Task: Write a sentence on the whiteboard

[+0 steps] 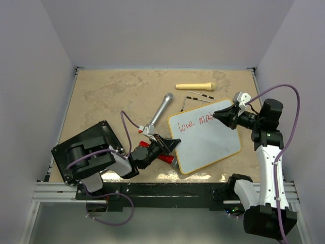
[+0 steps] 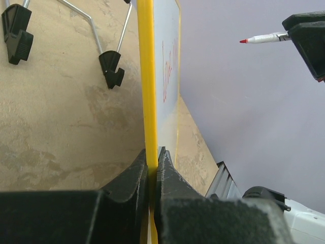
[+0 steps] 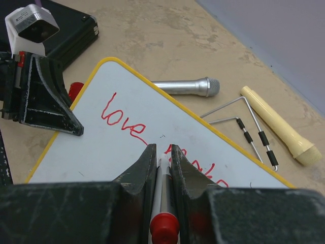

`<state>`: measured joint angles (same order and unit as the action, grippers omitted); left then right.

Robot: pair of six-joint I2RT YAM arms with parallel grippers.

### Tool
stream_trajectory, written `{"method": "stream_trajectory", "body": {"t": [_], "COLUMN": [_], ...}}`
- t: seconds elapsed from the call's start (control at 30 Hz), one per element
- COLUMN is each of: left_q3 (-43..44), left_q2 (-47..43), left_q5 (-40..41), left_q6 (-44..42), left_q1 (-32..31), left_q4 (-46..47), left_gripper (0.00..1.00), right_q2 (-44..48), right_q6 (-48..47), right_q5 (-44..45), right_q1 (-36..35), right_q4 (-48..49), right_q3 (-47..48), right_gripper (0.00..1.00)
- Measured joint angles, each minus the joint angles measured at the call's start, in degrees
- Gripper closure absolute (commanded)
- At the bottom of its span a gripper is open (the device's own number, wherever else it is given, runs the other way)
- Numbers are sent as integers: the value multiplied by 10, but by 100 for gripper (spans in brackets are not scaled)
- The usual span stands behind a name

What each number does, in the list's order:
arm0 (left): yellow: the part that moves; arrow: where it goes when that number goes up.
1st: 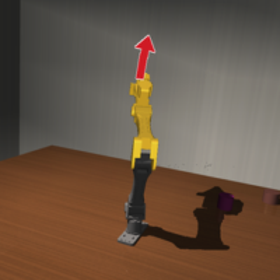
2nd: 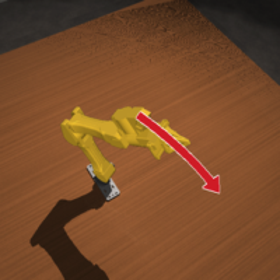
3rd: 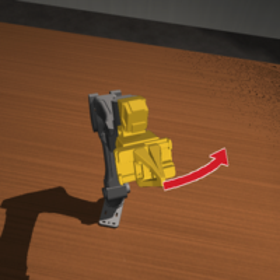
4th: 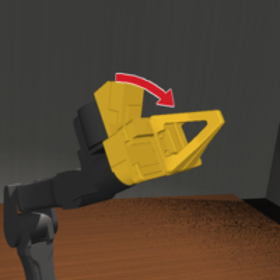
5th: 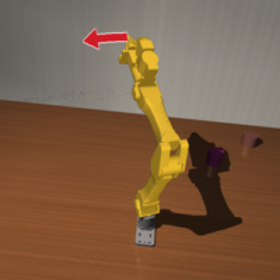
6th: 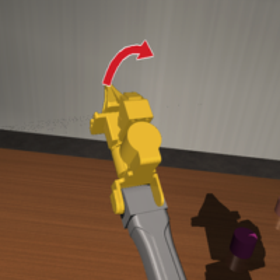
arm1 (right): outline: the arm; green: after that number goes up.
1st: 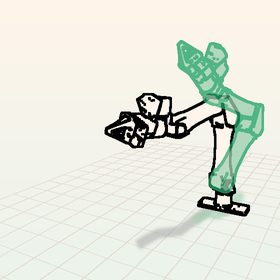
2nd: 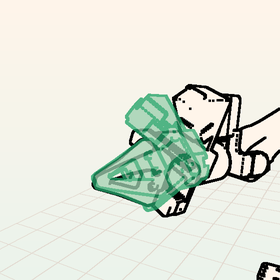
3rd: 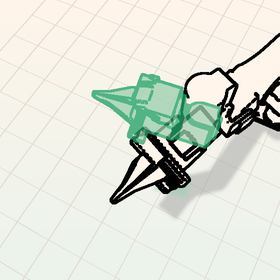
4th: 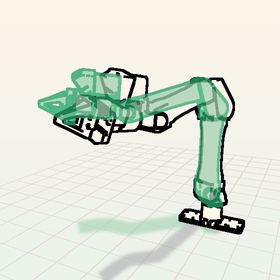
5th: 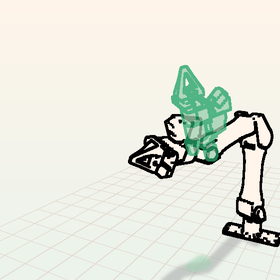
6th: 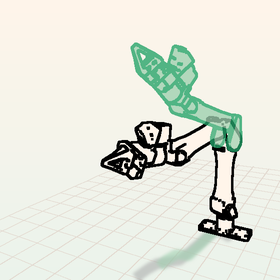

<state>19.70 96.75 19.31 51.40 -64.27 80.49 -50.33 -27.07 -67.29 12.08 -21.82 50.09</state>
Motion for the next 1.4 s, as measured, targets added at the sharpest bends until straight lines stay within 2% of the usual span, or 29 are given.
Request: {"method": "stream_trajectory", "body": {"t": [0.33, 1.4], "left_q3": [0, 16], "left_q2": [-47, -33], "left_q5": [-7, -14], "left_q6": [-19, -25], "left_q1": [0, -5], "left_q4": [-47, -47], "left_gripper": [100, 100], "right_q2": [2, 1], "right_q6": [1, 6], "right_q5": [-11, -12], "right_q1": [0, 0], "right_q4": [0, 7], "right_q3": [-10, -25], "right_gripper": [100, 100]}}
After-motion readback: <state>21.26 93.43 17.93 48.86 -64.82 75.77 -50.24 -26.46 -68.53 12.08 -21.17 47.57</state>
